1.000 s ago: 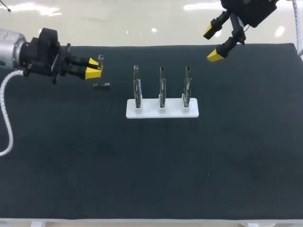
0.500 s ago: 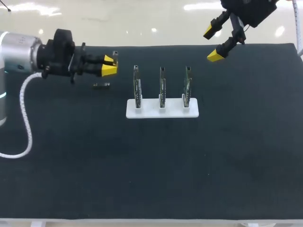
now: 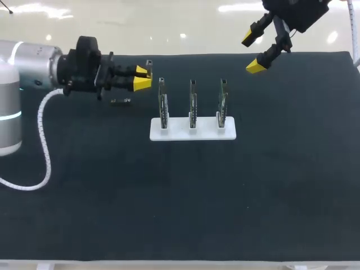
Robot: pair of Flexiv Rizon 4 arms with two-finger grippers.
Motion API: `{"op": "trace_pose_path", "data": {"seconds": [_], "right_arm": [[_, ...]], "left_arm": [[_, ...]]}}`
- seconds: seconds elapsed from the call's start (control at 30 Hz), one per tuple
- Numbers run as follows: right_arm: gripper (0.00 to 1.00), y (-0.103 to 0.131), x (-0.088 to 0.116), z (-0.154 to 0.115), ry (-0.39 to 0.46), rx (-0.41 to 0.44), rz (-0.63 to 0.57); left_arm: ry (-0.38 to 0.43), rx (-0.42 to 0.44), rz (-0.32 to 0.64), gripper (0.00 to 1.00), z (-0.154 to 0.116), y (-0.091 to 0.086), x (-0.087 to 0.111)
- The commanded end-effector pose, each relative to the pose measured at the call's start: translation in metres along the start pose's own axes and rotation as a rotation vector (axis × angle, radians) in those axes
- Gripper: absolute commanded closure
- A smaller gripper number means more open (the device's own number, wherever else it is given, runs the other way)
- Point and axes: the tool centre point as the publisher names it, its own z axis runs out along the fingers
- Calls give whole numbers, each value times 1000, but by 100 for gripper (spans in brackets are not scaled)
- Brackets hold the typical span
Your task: Pick up the optical module with the left hand, and insert it into the network port with the right hand.
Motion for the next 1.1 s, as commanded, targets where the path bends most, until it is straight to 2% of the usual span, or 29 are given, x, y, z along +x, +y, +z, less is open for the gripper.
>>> {"op": "trace_pose_path", "data": {"seconds": [0.03,0.73,0.8,0.87,1.1], "right_arm": [[0,0,0,0,-1,1,-1],[0,-1,-1,0,-2,-3,-2],[0,-3,-8,0,-12,-1,-5],[0,-8,-18,1,-40,-62,13],[0,-7,-59,13,-21,-40,29]], "left_arm": [[-2,-6,3,100,4,1,1],[-2,-6,3,100,4,1,1],[-2,-6,3,100,4,1,1],[-2,-6,3,100,4,1,1],[-2,-6,3,100,4,1,1]]}}
